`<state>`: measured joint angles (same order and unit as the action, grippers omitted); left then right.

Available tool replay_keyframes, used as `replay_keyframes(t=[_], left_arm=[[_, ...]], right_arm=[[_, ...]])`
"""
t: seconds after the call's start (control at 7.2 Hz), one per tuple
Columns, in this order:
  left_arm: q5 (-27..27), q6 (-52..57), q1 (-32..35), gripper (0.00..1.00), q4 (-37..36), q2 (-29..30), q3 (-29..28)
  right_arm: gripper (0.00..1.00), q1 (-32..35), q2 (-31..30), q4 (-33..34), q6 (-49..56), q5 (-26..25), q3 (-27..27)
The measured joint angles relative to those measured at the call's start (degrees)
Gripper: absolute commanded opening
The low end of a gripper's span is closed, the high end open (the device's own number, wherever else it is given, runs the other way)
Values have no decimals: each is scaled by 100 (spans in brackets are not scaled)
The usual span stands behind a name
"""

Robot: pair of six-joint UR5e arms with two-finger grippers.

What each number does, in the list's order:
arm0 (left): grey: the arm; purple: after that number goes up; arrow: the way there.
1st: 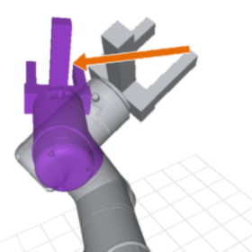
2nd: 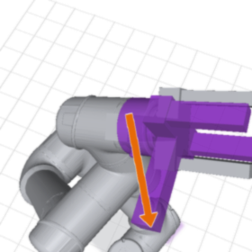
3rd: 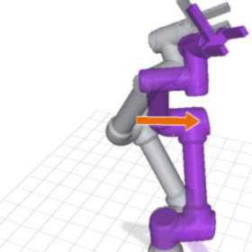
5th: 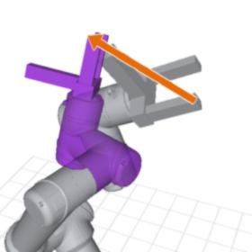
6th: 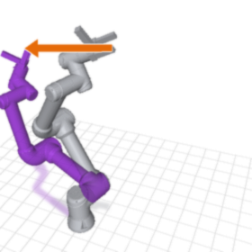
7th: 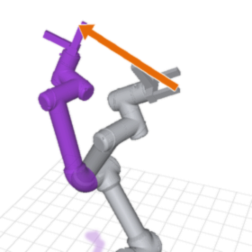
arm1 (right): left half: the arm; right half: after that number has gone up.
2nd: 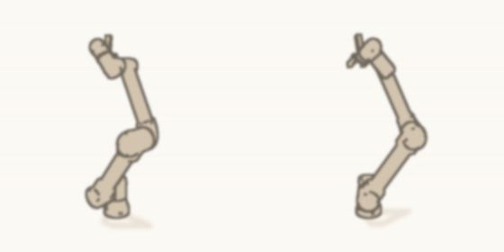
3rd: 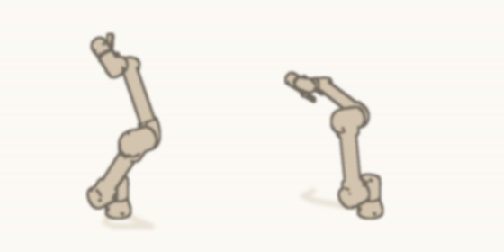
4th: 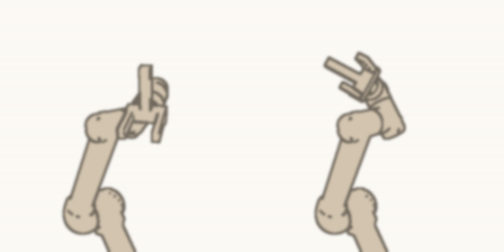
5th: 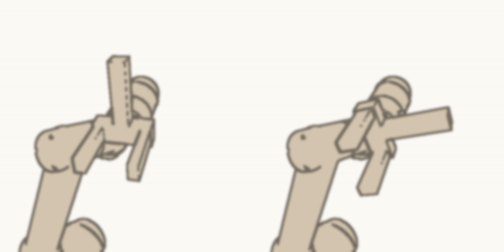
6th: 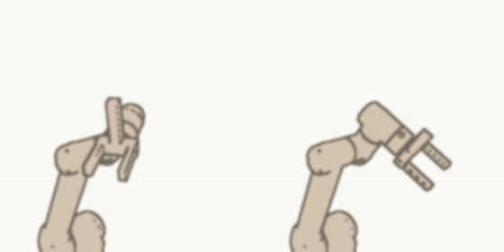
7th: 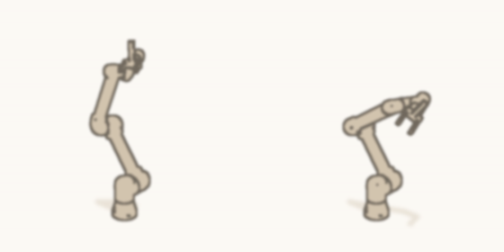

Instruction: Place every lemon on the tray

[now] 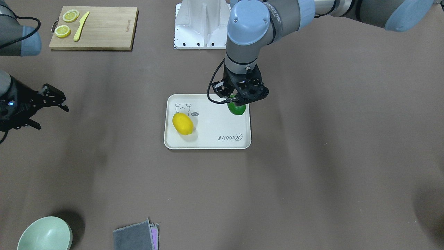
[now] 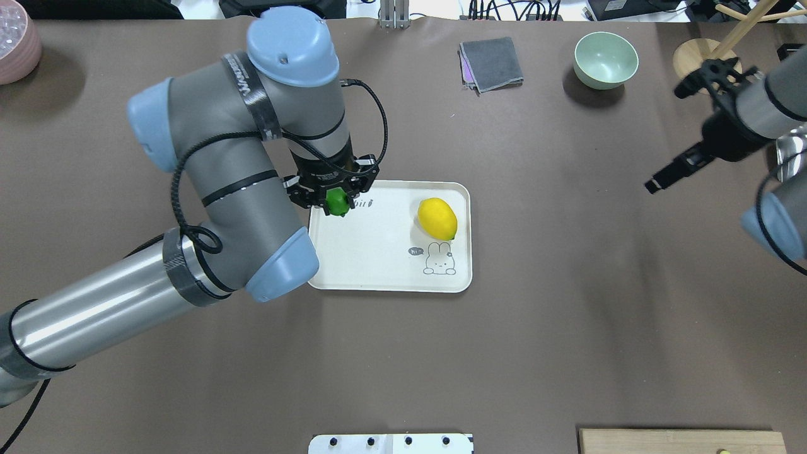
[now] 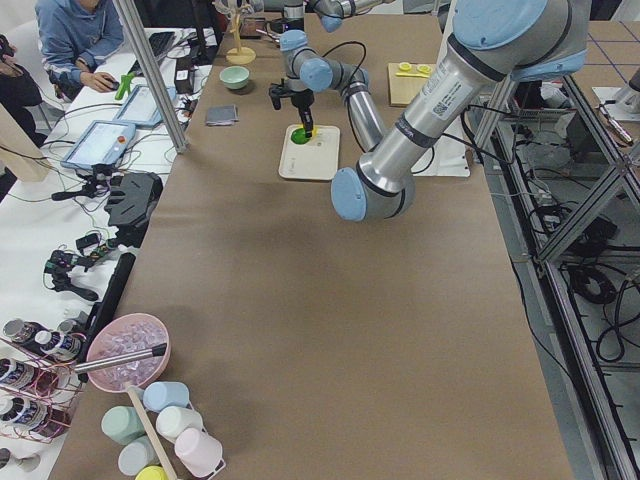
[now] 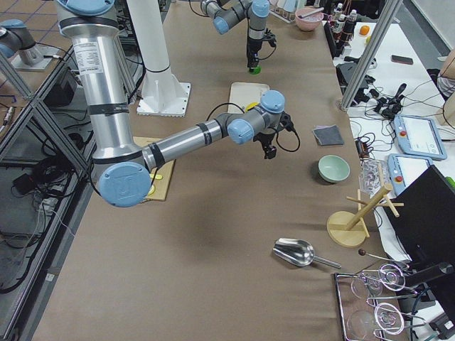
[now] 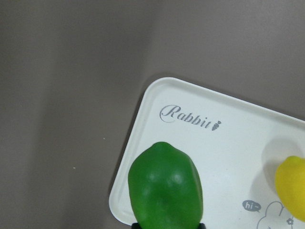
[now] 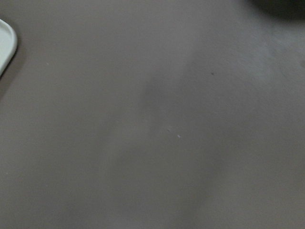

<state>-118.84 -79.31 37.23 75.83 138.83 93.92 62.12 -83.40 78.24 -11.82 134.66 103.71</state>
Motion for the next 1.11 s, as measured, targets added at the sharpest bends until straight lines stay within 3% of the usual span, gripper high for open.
replay_keyframes(t=[0.42, 0.56, 0.69, 0.83, 0.97, 1.11], left_arm=[[426, -244, -312, 0, 725, -2, -621], [557, -296, -391, 14, 945, -12, -809], [613, -318, -427, 41, 1102, -15, -955], [635, -324, -439, 55, 1199, -20, -1055], [645, -324, -441, 97, 1261, -24, -1122], [649, -322, -443, 98, 1291, -24, -1161]], right_arm=[[96, 791, -866, 292, -3, -424, 223], [97, 1124, -930, 645, 6, -450, 228], [97, 1422, -950, 1074, 38, -444, 245], [97, 1681, -952, 1507, 194, -420, 248], [97, 1886, -953, 1899, 472, -366, 210], [98, 2064, -963, 2124, 683, -295, 113]])
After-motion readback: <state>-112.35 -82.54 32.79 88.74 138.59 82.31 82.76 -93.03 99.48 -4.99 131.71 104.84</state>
